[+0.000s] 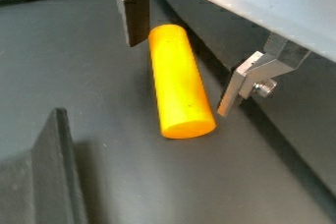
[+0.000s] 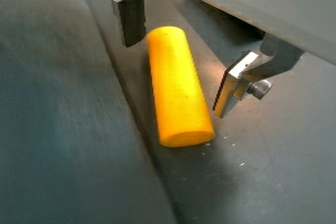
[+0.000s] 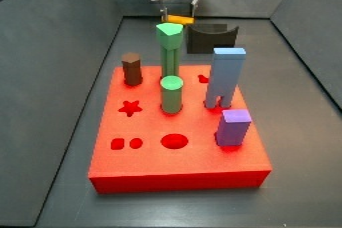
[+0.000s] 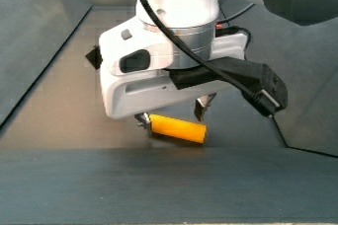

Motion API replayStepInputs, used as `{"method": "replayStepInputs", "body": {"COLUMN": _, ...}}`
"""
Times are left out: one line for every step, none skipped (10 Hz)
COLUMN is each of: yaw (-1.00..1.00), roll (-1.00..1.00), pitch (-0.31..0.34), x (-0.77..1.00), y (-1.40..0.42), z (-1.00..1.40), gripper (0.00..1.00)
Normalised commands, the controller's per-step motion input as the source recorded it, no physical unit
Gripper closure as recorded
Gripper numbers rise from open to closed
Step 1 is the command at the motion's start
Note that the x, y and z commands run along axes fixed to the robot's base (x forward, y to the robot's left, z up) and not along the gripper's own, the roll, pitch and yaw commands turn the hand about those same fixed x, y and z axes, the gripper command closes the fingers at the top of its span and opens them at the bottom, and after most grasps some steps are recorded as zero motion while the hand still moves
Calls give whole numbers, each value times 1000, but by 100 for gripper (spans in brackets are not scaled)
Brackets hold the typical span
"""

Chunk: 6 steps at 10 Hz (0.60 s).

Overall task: Pick up the oval object. Move up. Place the oval object on the fixture. Regrasp the oval object. Move to above the board. Insert the oval object.
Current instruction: Pick up the oval object.

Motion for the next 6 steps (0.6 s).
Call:
{"method": "replayStepInputs", "body": {"yaw": 989, "roll": 54, "pitch": -44, "x": -66, "y": 0, "z": -89, "gripper": 0}}
{"method": "replayStepInputs", "body": {"yaw": 1000, "roll": 37, "pitch": -71, "x": -46, "y": 0, "z": -134, "gripper": 0}}
{"method": "replayStepInputs", "body": {"yaw": 1000, "roll": 0, "pitch": -94, "x": -66, "y": 0, "z": -203, "gripper": 0}}
{"method": "replayStepInputs", "body": {"yaw": 571, "roll": -17, "pitch": -73, "x": 0, "y": -94, "z": -174, "gripper": 0}}
{"method": "replayStepInputs", "body": {"yaw": 100, "roll": -111, "pitch": -83, "x": 109, "y": -126, "z": -160, "gripper": 0}}
{"method": "replayStepInputs", "body": {"yaw": 20, "roll": -113, "pitch": -94, "x": 74, "y": -83, "z": -140, "gripper": 0}}
